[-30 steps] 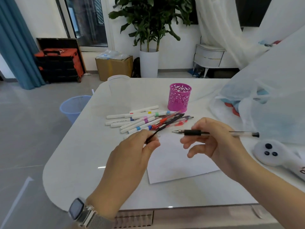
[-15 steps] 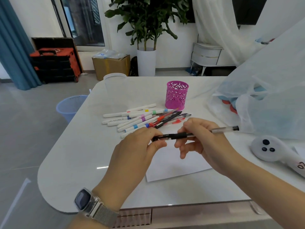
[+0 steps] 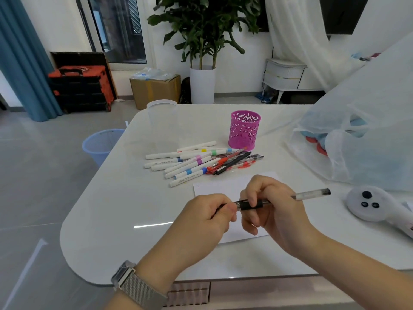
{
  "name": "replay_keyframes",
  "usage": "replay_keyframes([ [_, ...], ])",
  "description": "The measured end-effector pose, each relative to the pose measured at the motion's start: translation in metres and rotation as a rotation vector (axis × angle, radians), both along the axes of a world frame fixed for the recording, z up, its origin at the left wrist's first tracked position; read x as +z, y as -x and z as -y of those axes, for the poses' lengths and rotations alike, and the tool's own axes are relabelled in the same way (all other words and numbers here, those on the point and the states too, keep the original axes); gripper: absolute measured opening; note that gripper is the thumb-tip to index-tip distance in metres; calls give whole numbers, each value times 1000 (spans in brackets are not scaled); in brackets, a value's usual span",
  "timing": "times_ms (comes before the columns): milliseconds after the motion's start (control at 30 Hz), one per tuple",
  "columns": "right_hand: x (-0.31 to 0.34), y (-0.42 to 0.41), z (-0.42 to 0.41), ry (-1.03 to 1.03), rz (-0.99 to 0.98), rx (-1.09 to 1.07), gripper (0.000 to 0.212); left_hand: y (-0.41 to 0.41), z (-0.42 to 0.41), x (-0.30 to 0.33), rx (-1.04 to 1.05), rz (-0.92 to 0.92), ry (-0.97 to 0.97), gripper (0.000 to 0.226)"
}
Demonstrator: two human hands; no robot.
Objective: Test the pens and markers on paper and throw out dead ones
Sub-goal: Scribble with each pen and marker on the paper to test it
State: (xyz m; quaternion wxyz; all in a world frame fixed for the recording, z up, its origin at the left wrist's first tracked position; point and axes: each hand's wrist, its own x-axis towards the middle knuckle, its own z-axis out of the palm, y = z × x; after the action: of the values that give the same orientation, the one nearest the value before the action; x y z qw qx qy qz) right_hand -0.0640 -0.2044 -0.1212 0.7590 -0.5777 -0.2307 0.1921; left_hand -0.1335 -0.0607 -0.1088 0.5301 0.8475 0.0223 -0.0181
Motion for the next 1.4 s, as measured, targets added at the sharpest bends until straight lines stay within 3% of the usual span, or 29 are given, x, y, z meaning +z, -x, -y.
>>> replay_keyframes([
  [233, -3, 6, 2, 21, 14, 40, 27, 2, -1, 0, -51, -125, 111, 40],
  [400, 15, -2, 3, 70, 48, 53, 27, -3, -2, 11, -7, -25, 95, 36],
  [533, 29, -20, 8, 79, 72, -290, 12, -12, -4, 18, 84, 60, 82, 31],
  [600, 22, -33, 17, 227, 250, -533, 39, -15, -6, 15, 146, 56, 37, 30],
  [667, 18, -39, 27, 539, 703, -618, 66, -17, -8, 11, 191, 43, -31, 31],
  [733, 13, -41, 30, 771, 1223, -462, 60, -17, -9, 10, 223, 45, -77, 32],
  [800, 9, -36, 21, 898, 1416, -225, 44, -17, -8, 11, 241, 54, -93, 32],
  [900, 4, -26, 4, 865, 1160, -58, 37, -17, -5, 14, 247, 77, -73, 30],
  [1000, -5, -30, 2, 650, 1107, -104, 29, -17, -5, 13, 230, 107, -121, 25],
  [1133, -10, -46, -1, 637, 1013, -216, 17, -21, -13, 3, 229, 78, -360, 15],
  [1300, 18, -83, 4, 458, 383, -425, 11, -33, -26, -7, 280, 35, -671, 15],
  [1400, 14, -104, 12, 418, 187, -462, 21, -35, -28, -9, 244, -4, -723, 17],
])
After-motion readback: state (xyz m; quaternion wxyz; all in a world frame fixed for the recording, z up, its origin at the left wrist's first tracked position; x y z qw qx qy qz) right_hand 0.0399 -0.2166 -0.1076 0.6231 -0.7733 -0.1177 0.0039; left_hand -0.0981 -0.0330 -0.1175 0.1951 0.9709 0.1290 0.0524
